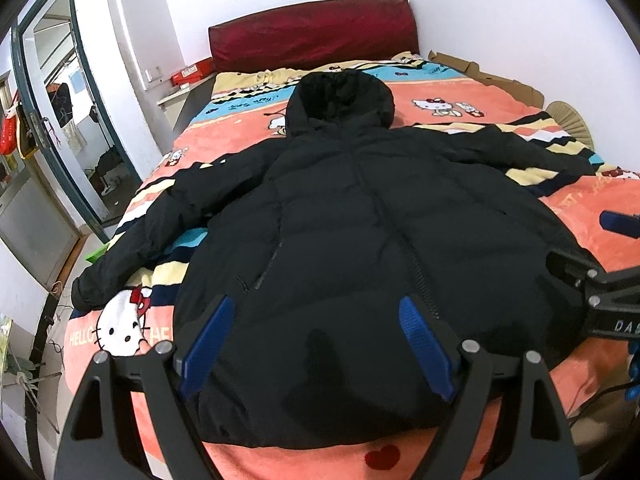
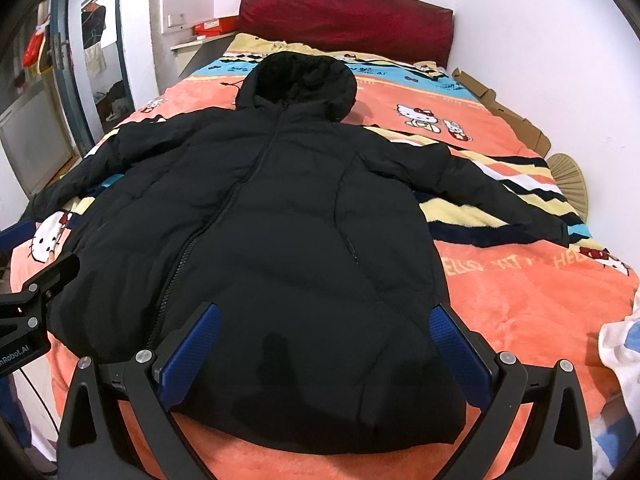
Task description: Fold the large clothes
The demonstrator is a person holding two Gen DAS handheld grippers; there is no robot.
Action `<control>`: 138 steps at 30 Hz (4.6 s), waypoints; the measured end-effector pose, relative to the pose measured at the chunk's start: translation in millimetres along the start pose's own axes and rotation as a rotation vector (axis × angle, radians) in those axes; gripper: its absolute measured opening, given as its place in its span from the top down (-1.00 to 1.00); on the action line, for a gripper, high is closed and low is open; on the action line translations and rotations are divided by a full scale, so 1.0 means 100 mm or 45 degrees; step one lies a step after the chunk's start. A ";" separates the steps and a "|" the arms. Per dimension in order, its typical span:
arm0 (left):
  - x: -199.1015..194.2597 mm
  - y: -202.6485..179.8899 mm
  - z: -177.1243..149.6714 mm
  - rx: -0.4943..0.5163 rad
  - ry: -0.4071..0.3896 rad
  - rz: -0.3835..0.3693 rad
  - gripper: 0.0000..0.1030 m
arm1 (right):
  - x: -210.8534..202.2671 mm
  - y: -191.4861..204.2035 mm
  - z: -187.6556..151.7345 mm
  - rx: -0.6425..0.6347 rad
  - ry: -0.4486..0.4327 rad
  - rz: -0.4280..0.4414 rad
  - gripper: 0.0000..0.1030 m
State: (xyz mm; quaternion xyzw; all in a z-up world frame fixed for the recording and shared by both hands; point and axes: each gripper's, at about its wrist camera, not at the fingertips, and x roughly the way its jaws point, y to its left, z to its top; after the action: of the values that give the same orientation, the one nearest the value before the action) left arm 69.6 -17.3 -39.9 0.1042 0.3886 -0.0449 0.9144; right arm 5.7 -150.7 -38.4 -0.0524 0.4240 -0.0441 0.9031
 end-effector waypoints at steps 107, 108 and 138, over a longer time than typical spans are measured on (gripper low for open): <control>0.15 1.60 0.16 -0.364 -0.112 0.074 -0.65 | 0.76 -0.27 2.47 0.116 -0.233 0.280 0.77; 0.14 1.64 0.13 -0.378 -0.124 0.088 -0.65 | 0.81 -0.08 2.47 0.086 -0.221 0.298 0.77; -0.34 1.64 0.11 -0.436 -0.181 0.115 -0.65 | 1.42 1.69 1.58 -0.159 0.039 0.475 -0.16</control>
State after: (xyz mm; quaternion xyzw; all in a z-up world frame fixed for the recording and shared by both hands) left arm 80.8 140.3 17.5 -0.0389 0.3199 0.0557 0.9450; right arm 224.1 8.2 -68.3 -0.0283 0.4420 0.1496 0.8840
